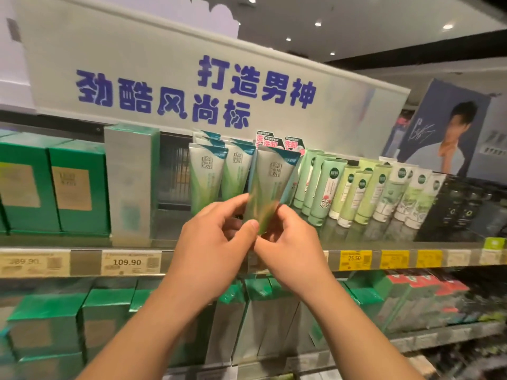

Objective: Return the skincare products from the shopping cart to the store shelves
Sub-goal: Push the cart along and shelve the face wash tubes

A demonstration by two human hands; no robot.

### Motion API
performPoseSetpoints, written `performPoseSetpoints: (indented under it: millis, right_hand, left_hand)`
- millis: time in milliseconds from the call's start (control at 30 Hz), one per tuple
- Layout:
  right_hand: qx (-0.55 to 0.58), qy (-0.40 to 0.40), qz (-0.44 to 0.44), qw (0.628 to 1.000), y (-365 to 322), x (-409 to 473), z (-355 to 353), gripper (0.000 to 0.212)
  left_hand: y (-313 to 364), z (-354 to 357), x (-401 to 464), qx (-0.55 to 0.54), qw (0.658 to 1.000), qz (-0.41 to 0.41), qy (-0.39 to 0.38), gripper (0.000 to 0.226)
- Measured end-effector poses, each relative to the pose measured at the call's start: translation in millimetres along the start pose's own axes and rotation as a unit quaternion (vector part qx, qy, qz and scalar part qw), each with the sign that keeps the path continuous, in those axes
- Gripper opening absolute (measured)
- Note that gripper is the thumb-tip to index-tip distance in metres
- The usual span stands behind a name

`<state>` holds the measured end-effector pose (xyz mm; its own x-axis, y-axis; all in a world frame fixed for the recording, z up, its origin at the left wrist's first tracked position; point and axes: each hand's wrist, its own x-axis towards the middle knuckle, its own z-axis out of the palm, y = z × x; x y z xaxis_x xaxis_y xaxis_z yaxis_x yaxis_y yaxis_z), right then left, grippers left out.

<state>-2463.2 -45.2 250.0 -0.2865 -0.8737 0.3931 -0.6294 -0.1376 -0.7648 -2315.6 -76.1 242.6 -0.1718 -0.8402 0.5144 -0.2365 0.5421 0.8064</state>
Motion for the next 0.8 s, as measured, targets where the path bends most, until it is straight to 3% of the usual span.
performPoseSetpoints:
  millis: [500, 800]
  right_hand:
    - [-0.103, -0.024, 0.031, 0.994, 0.2, 46.1, 34.3, 0.031]
    - [-0.135, -0.019, 0.057, 0.989, 7.2, 50.2, 40.9, 0.027]
  left_hand:
    - [-14.5, -15.2, 2.3, 0.022, 0.999, -0.033, -0.011, 0.053]
    - [-22.4, -12.7, 3.4, 0.021, 0.998, -0.048, -0.041, 0.054]
